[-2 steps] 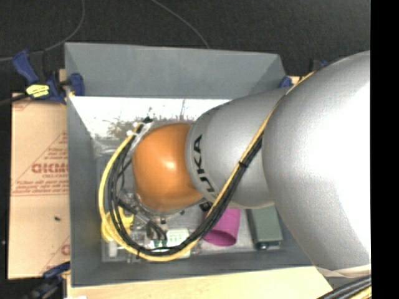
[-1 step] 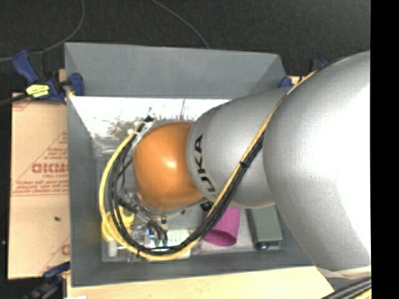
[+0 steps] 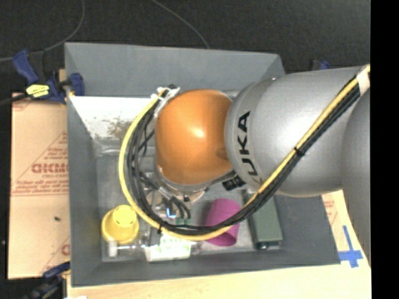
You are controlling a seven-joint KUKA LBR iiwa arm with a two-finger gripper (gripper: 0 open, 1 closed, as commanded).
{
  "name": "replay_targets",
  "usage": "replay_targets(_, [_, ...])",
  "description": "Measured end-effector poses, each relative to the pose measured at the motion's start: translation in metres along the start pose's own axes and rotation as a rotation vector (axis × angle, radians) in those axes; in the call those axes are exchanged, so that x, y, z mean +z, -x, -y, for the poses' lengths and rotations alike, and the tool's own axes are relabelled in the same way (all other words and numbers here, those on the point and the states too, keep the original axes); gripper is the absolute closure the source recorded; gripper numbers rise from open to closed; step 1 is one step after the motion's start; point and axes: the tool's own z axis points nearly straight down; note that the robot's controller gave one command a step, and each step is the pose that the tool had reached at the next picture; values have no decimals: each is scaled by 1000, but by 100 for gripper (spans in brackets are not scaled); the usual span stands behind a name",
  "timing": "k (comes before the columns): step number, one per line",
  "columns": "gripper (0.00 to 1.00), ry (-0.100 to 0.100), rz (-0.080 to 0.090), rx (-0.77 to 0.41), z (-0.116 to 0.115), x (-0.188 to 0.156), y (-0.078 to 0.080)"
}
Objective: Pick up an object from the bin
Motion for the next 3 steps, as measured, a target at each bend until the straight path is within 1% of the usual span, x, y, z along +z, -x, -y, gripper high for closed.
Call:
replay_targets(1, [0, 7, 10, 57, 20, 47, 11])
replay_targets(2, [0, 0, 3, -75, 64, 64, 26])
replay_targets(3, [0, 5, 11, -73, 73, 75, 41])
